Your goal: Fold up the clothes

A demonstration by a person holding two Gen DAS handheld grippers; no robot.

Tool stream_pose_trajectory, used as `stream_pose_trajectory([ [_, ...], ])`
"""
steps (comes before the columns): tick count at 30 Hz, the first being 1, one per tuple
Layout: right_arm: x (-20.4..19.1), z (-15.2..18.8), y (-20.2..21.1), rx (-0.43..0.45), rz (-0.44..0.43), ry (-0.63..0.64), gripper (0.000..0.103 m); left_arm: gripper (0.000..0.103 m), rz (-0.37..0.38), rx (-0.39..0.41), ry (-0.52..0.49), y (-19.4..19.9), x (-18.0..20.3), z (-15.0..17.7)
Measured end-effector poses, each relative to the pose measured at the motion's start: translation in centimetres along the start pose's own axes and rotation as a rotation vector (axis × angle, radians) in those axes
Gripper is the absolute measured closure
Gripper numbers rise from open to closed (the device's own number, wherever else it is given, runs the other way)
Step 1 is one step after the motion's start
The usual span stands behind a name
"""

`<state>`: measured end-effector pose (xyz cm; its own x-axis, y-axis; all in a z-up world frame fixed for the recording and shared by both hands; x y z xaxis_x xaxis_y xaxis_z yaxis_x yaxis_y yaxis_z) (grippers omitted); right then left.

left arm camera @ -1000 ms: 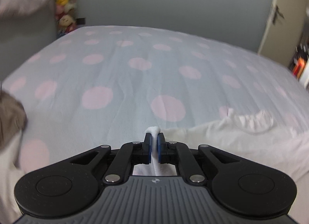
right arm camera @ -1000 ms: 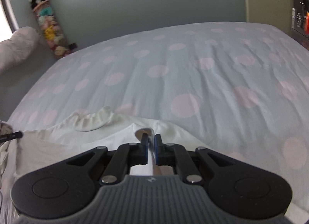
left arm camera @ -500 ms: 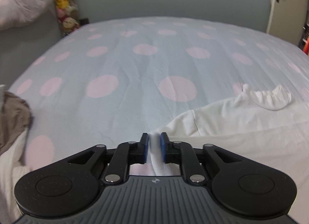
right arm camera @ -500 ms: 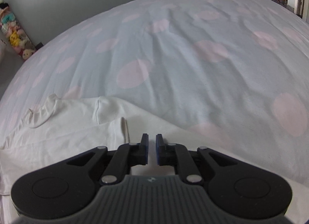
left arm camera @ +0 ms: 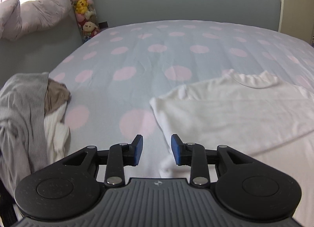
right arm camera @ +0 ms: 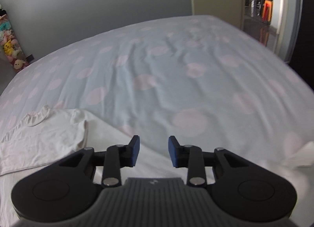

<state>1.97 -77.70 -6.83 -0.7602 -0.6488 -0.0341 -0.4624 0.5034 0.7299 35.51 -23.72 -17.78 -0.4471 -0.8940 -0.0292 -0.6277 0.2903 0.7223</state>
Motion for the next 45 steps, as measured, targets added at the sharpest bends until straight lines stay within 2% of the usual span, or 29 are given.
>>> stream_pose_trajectory([
  [4, 4.0, 0.4, 2.8, -0.036, 0.108, -0.025, 0.068, 0.071, -0.009, -0.048, -0.070, -0.5, 0.8, 1.5],
  [8, 7.5, 1.3, 4.6, -0.075, 0.175, -0.106, 0.068, 0.070, 0.005, -0.092, -0.073, -1.4, 0.8, 2.0],
  [12, 10.5, 2.2, 5.1, -0.103, 0.251, -0.170, 0.067, 0.070, 0.049, -0.077, -0.046, -1.2, 0.9, 1.4],
  [14, 11.9, 2.6, 5.1, -0.111, 0.286, -0.195, 0.067, 0.066, 0.060, -0.059, -0.048, -1.1, 1.1, 1.3],
  [17, 13.7, 3.4, 4.3, -0.128, 0.291, -0.270, 0.068, 0.066, 0.055, -0.040, -0.052, -1.1, 1.2, 1.5],
  [22, 15.3, 4.7, 2.2, -0.160, 0.276, -0.393, 0.068, 0.066, 0.061, -0.005, 0.010, -1.1, 0.4, 1.2],
  [23, 15.3, 4.9, 1.9, -0.162, 0.269, -0.409, 0.073, 0.066, 0.063, 0.001, 0.025, -1.1, 0.3, 1.0],
  [24, 15.1, 4.9, 1.9, -0.163, 0.269, -0.414, 0.080, 0.066, 0.067, 0.002, 0.039, -1.1, 0.1, 0.9],
  [28, 14.1, 4.0, 2.5, -0.146, 0.268, -0.401, 0.085, 0.066, 0.104, 0.003, 0.095, -1.2, -0.3, 0.7],
  [34, 10.3, -1.3, 5.3, -0.030, 0.257, -0.335, 0.088, 0.065, 0.143, 0.007, 0.131, -1.1, -1.0, 0.9],
  [35, 9.2, -2.6, 5.9, -0.007, 0.248, -0.320, 0.093, 0.064, 0.150, 0.008, 0.150, -1.1, -1.3, 0.8],
  [39, 3.7, -7.6, 8.3, 0.088, 0.194, -0.249, 0.093, 0.061, 0.174, 0.000, 0.219, -0.9, -2.6, 0.6],
  [45, -7.0, -13.5, 12.2, 0.225, 0.070, -0.110, 0.093, 0.059, 0.145, -0.031, 0.196, -0.8, -3.7, 0.4],
])
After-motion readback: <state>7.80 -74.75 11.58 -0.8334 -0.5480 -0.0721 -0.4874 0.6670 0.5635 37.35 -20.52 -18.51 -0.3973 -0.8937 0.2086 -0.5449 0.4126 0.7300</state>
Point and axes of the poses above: each gripper's, at about its wrist camera, not at the fingertips, and y roughly against the way its jaws point, x to its right, z to its underside, the point moved 5 cm from there along -y, roughly the way its jaws point, and after that the axes turned 7 degrees about z, right-handed, at the moved point
